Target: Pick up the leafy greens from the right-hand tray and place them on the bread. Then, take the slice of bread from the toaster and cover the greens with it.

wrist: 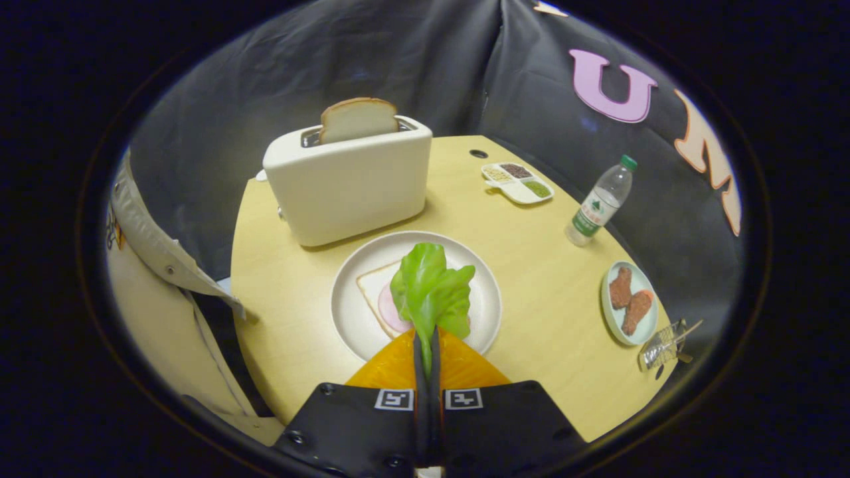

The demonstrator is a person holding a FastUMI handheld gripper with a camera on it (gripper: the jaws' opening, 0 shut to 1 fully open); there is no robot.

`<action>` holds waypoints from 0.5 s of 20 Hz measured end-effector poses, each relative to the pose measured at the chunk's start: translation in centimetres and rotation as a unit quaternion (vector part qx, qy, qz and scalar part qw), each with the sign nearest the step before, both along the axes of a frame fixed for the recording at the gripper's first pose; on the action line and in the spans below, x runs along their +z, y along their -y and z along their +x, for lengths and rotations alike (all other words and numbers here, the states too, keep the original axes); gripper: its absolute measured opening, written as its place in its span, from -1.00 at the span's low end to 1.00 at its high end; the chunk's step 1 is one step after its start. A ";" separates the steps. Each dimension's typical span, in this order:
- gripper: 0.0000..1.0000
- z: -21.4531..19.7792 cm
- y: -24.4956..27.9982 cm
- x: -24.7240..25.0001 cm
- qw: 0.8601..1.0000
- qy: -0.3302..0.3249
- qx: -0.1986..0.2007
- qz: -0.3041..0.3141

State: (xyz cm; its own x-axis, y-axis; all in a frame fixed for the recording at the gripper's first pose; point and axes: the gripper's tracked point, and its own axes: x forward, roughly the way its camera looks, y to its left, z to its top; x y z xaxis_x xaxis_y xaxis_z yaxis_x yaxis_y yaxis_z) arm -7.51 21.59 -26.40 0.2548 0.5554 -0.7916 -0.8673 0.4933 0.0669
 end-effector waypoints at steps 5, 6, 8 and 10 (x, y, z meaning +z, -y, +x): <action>-0.90 -0.5 -2.9 -0.4 1.000 -0.007 0.026 0.003; -0.90 -0.5 -3.5 -0.5 0.999 -0.007 0.031 0.002; -0.90 -0.5 -4.4 -1.3 0.999 -0.007 0.039 0.001; -0.90 -0.4 -5.2 -1.9 0.999 -0.013 0.042 0.000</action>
